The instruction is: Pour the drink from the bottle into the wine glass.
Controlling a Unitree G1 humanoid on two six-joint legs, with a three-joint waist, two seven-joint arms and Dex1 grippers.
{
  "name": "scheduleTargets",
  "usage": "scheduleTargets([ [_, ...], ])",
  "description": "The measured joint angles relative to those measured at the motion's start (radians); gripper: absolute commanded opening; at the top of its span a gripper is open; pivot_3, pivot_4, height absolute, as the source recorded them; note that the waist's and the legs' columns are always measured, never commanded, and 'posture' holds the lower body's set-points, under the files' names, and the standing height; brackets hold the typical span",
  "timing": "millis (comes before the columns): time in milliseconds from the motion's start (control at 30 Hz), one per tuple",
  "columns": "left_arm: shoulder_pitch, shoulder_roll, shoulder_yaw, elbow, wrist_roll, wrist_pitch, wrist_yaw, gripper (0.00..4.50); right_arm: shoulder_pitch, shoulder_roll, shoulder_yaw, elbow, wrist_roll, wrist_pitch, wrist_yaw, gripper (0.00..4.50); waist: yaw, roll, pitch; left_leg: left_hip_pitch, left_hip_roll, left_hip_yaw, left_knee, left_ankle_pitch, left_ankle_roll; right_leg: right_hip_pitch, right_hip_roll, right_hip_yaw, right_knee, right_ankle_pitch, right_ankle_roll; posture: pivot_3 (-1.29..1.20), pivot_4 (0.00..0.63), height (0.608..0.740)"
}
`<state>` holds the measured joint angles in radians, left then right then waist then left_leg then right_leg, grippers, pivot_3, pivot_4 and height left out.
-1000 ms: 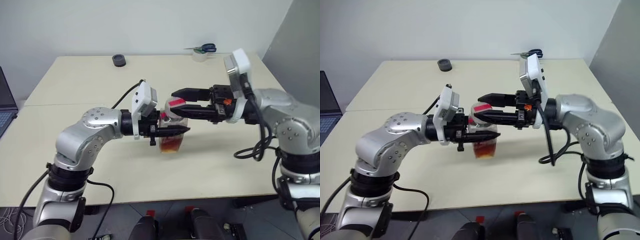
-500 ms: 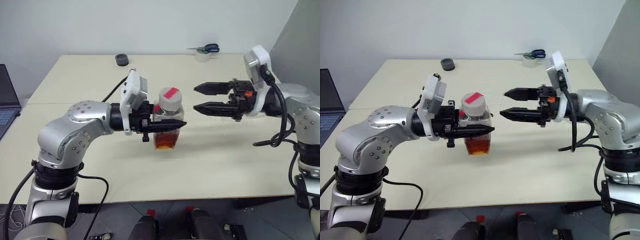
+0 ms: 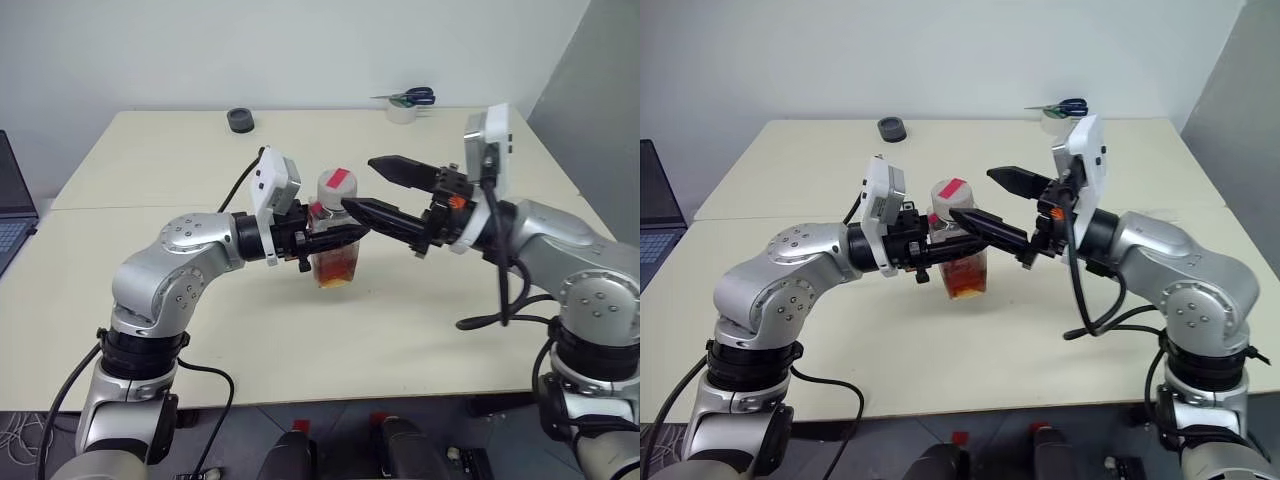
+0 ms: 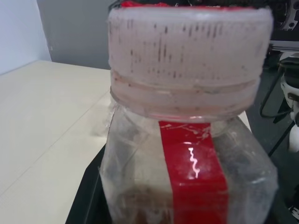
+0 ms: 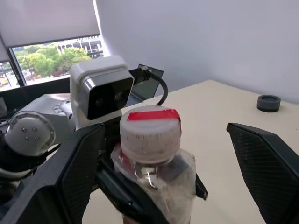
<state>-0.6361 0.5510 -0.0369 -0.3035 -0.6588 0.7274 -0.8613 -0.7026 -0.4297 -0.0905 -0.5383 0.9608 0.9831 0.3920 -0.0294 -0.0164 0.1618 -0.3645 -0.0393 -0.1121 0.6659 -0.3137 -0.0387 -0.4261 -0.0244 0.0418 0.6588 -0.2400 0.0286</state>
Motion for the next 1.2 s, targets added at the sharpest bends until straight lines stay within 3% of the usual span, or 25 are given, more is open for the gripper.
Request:
scheduleTargets([
  [400, 0.0, 0.002, 0.0, -0.002, 0.0, -0.001, -0.003, 1.74, 0.0, 0.002, 0.038, 0.003, -0.002, -0.018, 0.003, 4.47, -0.001, 0.0, 0.0, 0.0, 0.0, 0.0, 0.0, 0.0, 0.0, 0.0, 0.0, 0.0, 0.0, 0.0, 0.0, 0.0, 0.15, 0.74],
  [500, 0.0, 0.002, 0.0, -0.002, 0.0, -0.001, -0.003, 1.74, 0.0, 0.001, 0.038, 0.005, -0.007, -0.022, 0.014, 3.91, -0.001, 0.0, 0.0, 0.0, 0.0, 0.0, 0.0, 0.0, 0.0, 0.0, 0.0, 0.0, 0.0, 0.0, 0.0, 0.0, 0.15, 0.74],
  [700, 0.0, 0.003, 0.002, -0.004, 0.0, 0.0, -0.002, 1.74, -0.006, 0.001, 0.054, 0.014, -0.009, -0.036, 0.025, 1.88, -0.001, 0.0, 0.0, 0.0, 0.0, 0.0, 0.0, 0.0, 0.0, 0.0, 0.0, 0.0, 0.0, 0.0, 0.0, 0.0, 0.15, 0.74],
  [1067, 0.0, 0.007, 0.002, -0.013, -0.001, 0.005, -0.002, 1.74, -0.006, -0.011, 0.055, 0.015, -0.012, -0.045, 0.05, 1.87, -0.001, 0.0, 0.0, 0.0, 0.0, 0.0, 0.0, 0.0, 0.0, 0.0, 0.0, 0.0, 0.0, 0.0, 0.0, 0.0, 0.15, 0.74],
  [1200, 0.0, 0.027, 0.003, -0.061, -0.044, 0.035, -0.023, 1.74, -0.037, -0.113, 0.062, 0.064, -0.018, -0.095, 0.237, 1.87, -0.001, 0.0, 0.0, 0.0, 0.0, 0.0, 0.0, 0.0, 0.001, 0.0, 0.0, 0.0, 0.0, 0.0, 0.0, 0.0, 0.15, 0.74],
])
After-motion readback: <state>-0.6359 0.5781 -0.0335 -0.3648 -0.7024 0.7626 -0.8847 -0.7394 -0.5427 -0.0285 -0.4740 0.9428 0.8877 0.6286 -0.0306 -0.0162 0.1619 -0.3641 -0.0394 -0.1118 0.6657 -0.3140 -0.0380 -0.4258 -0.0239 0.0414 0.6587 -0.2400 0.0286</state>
